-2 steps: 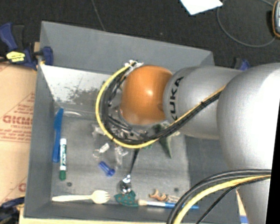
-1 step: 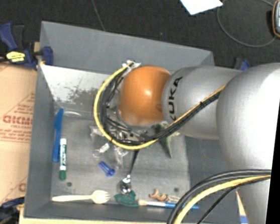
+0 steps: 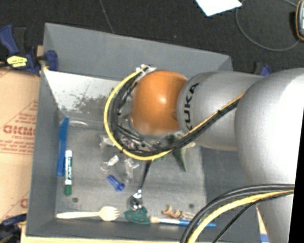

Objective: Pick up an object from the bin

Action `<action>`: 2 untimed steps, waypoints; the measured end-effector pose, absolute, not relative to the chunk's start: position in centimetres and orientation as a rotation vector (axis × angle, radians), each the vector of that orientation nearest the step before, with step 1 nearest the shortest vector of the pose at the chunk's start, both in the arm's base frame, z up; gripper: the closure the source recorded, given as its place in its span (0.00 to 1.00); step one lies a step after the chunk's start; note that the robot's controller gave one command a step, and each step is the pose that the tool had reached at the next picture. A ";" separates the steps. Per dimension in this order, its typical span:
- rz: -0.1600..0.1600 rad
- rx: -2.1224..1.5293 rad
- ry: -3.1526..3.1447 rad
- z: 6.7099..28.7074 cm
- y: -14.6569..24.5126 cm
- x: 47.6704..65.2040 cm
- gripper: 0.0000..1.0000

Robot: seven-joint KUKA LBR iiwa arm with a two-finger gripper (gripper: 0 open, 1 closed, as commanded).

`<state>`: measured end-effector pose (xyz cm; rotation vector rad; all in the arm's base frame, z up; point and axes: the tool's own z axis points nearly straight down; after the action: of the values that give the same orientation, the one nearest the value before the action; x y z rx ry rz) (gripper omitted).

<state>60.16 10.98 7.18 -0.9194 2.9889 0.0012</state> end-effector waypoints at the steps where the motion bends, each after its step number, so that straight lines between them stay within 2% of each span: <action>1: -0.003 -0.984 2.966 7.3 11.1 60.2 1.00; 2: -0.004 -0.993 2.963 7.3 11.2 60.2 1.00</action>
Offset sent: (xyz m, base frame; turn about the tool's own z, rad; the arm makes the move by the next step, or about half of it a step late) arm 0.0000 0.0000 0.0000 0.0000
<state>60.19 11.16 7.29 -0.9926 2.9630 -0.0038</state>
